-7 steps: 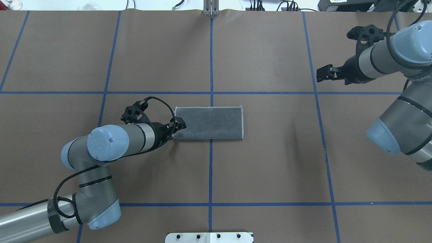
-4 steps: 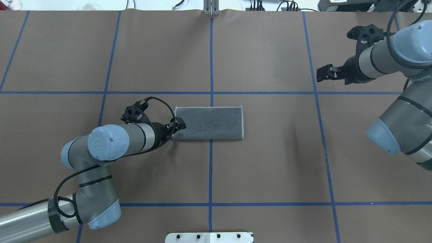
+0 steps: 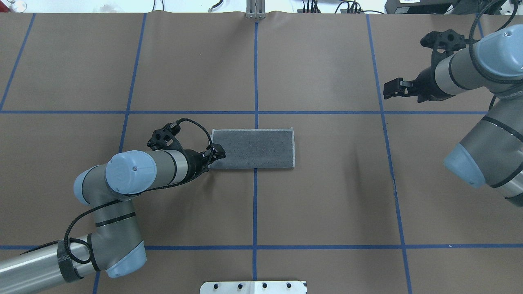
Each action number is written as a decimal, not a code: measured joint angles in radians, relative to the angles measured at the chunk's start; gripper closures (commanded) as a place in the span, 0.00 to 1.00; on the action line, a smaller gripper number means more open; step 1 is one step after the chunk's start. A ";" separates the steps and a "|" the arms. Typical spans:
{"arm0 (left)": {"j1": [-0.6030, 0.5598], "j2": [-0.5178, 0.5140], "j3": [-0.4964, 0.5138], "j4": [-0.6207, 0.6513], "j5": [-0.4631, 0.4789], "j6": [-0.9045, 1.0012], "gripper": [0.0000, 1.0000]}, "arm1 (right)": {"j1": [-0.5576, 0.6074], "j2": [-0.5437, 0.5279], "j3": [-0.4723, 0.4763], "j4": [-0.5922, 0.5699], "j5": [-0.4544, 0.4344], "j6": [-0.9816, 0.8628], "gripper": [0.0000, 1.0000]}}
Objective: Fold towel twice with both arms
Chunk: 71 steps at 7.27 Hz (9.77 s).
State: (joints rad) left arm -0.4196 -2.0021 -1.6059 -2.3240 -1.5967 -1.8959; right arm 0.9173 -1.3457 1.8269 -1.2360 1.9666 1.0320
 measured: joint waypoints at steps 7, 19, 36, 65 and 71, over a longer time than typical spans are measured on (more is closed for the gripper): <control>-0.001 -0.002 0.002 0.023 -0.001 -0.007 0.62 | 0.000 -0.001 0.002 0.002 0.000 0.003 0.00; -0.092 0.100 -0.129 0.023 -0.008 0.110 1.00 | 0.002 0.002 -0.004 0.004 0.000 0.000 0.00; 0.014 -0.257 0.030 0.287 0.123 0.334 0.00 | 0.003 -0.001 -0.006 0.005 0.000 0.005 0.00; -1.184 0.645 -0.178 0.762 -0.803 1.977 0.00 | 0.726 -0.272 -0.243 -0.366 0.396 -1.150 0.00; -1.184 0.658 -0.176 0.752 -0.798 1.975 0.00 | 0.726 -0.321 -0.179 -0.365 0.308 -1.147 0.00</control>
State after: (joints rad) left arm -1.6034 -1.3445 -1.7822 -1.5721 -2.3945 0.0788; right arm 1.6429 -1.6662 1.6483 -1.6009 2.2743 -0.1154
